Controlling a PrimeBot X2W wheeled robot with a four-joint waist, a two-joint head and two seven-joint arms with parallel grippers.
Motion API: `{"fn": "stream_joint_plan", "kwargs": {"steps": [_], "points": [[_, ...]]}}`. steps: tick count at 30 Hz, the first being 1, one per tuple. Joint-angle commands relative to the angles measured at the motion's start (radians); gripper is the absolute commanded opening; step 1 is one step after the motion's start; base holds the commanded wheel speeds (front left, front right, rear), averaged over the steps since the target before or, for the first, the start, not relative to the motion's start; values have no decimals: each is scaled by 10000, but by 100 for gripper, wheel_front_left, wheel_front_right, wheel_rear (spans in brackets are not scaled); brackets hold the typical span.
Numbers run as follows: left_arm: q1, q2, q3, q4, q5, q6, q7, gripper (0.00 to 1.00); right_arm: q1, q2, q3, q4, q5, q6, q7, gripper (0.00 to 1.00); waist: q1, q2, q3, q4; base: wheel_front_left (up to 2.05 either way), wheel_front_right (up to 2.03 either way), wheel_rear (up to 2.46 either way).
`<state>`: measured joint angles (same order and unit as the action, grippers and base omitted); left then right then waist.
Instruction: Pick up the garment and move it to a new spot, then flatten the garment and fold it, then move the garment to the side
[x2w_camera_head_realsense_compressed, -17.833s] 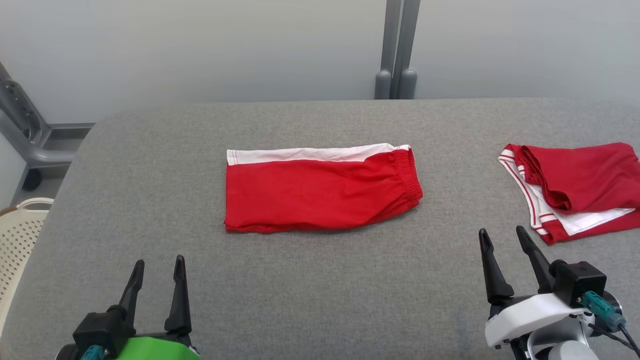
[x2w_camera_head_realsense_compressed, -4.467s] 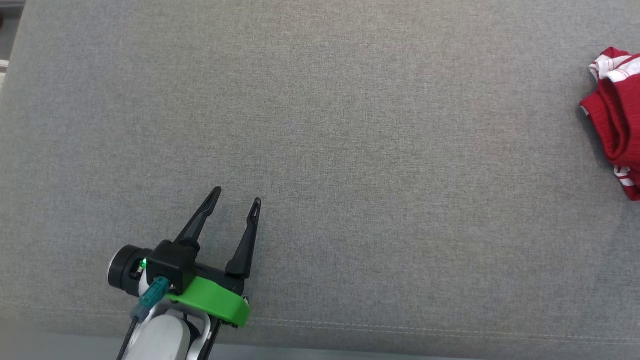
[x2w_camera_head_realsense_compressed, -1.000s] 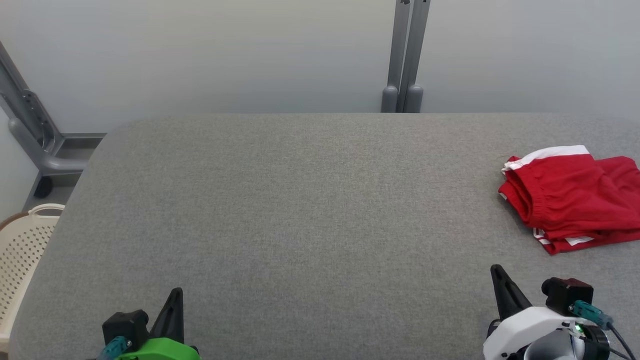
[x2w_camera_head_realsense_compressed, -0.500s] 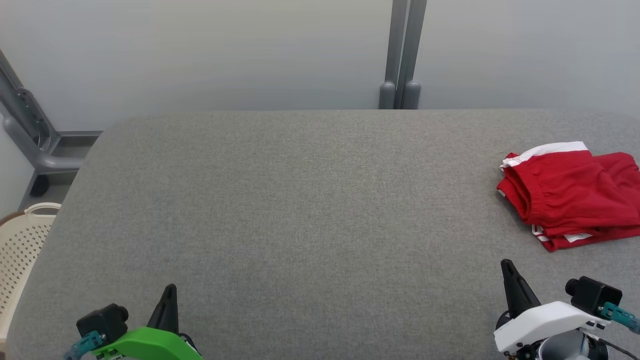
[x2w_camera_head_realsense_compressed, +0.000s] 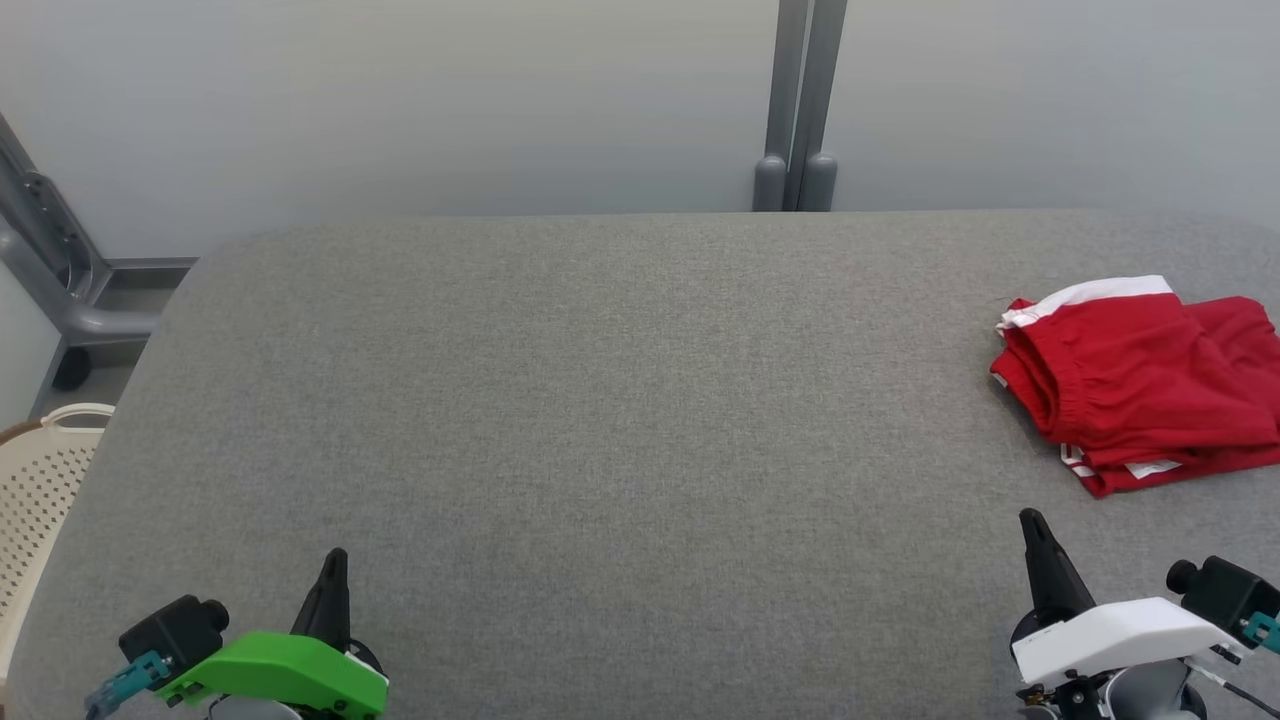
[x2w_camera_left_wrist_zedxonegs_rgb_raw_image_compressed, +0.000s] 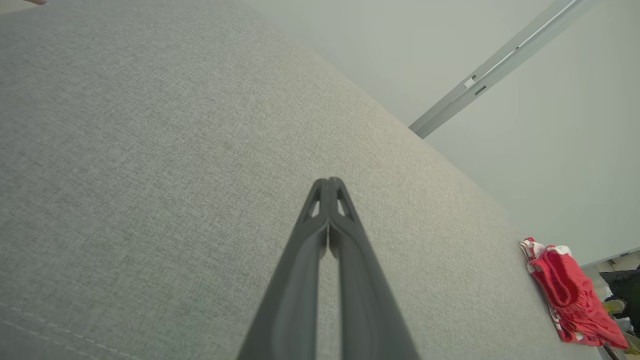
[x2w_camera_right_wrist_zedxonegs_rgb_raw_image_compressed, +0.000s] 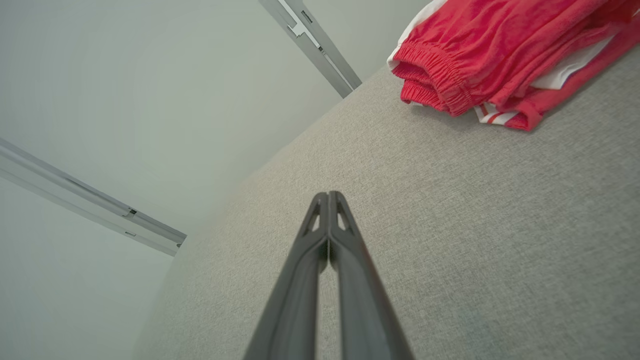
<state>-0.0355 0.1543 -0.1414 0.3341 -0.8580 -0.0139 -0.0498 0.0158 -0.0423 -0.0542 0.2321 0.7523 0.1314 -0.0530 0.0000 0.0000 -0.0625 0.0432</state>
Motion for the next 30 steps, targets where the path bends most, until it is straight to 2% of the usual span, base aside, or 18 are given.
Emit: {"fn": "stream_joint_plan", "kwargs": {"steps": [1,30], "points": [[-394,-14,169,-168,-421,-96,102,0,-46,-54,-71,-239,493,-4,55,0,0,0,17,-12,0,0,0],[-722,-423,964,-322,-3284,-546,960,0,96,-76,-377,-726,3806,-4,412,0,0,0,218,-142,0,0,0]]}}
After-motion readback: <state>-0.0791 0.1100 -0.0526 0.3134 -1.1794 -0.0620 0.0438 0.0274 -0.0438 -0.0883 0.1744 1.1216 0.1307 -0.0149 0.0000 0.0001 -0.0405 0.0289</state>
